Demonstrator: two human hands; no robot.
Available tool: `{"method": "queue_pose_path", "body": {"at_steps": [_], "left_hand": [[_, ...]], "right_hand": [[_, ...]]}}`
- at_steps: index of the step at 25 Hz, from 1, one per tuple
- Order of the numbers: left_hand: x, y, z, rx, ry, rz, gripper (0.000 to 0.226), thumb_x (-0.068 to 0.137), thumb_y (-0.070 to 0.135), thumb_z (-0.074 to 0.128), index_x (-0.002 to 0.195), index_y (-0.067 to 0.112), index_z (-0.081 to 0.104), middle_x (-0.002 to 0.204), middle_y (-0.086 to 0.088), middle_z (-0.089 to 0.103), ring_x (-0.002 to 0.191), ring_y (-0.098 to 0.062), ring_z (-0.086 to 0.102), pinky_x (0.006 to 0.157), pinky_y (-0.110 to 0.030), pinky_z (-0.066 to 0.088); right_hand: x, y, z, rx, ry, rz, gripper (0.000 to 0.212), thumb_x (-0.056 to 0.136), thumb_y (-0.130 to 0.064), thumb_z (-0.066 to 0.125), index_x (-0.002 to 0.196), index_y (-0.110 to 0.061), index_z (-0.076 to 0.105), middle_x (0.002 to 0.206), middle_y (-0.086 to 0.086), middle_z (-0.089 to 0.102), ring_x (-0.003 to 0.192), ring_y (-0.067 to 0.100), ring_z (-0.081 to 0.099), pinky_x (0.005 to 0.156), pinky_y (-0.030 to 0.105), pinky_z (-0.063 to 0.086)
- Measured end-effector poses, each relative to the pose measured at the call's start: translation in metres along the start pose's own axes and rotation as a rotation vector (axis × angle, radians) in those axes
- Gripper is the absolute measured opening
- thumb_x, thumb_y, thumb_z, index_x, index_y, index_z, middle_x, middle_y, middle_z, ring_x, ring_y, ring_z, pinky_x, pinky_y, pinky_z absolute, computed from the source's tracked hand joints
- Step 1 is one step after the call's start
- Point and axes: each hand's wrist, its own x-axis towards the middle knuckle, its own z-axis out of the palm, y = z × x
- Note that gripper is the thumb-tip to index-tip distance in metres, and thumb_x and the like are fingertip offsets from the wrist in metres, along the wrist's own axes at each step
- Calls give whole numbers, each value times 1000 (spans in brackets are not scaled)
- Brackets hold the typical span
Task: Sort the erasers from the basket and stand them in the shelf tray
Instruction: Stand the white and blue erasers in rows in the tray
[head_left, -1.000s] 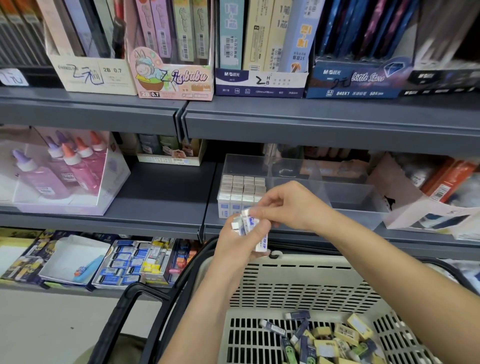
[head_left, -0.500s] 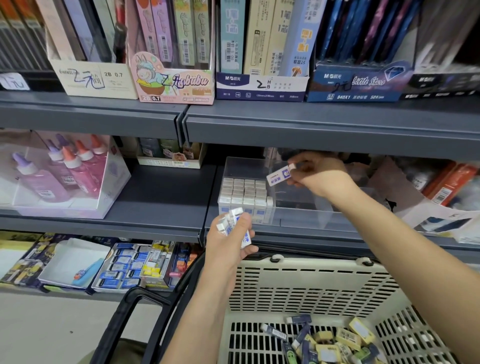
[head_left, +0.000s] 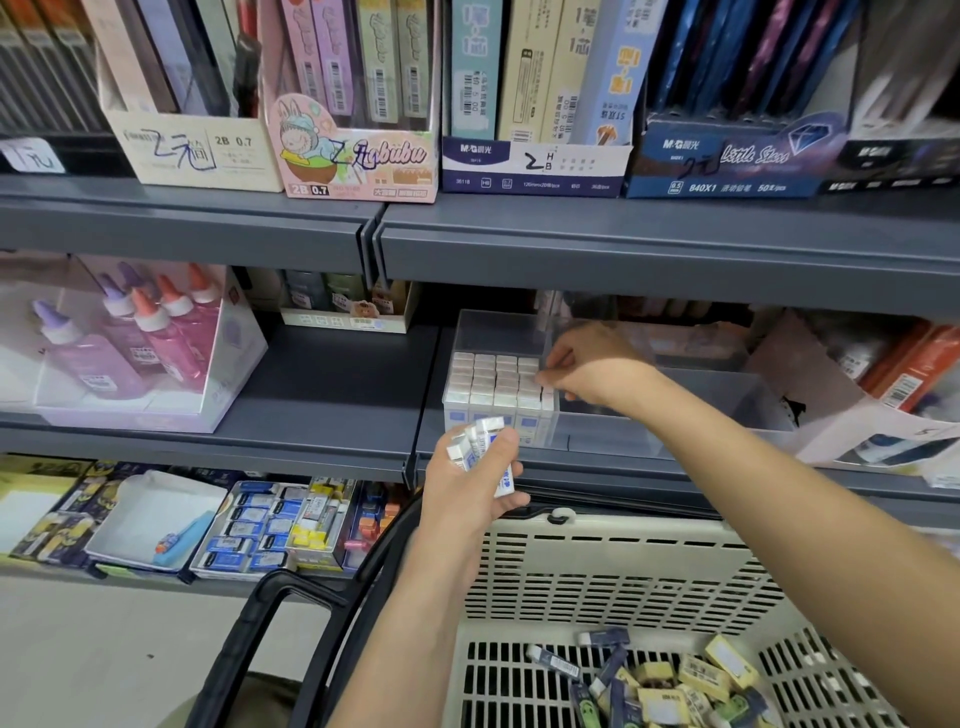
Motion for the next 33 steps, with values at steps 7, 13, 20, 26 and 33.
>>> {"method": "queue_pose_path", "body": {"at_steps": [7,13,20,26,33], "left_hand": [[-2,1,2,40,-56,-16,39,77,23,73,111,15,56,89,-2,65,77,-12,64,53,-20,51],[-5,0,4,39,-122,-28,44,76,30,70,114,12,56,87,-2,66,68,-7,65,53,-21,51],[-1,0,4,-72,-82,-39,12,87,15,64,97,13,58,71,0,69,60,-8,64,49,-22,52],[2,0,2,-28,-31,2,22,87,10,61,109,10,58,84,-4,70,73,-13,67,52,-24,53],[3,-2,2,-19,-44,-5,25,87,12,62,112,10,58,77,0,71,74,-12,68,53,-24,53]], "right_hand": [[-33,2,6,260,36,-221,21,84,-39,62,86,-20,69,81,-4,67,70,9,58,67,24,47],[-57,-1,8,501,-213,-320,11,85,-10,65,95,-9,69,88,6,71,75,9,67,72,17,54],[-57,17,-1,524,-221,-332,16,90,-12,58,96,-25,64,73,3,65,58,2,58,56,17,47],[-20,36,-14,612,111,-84,5,82,-25,68,83,-27,64,71,-7,65,57,4,59,66,22,51],[13,30,-5,158,336,-68,24,89,-35,57,108,-21,59,88,-7,55,84,12,50,74,19,32]]}}
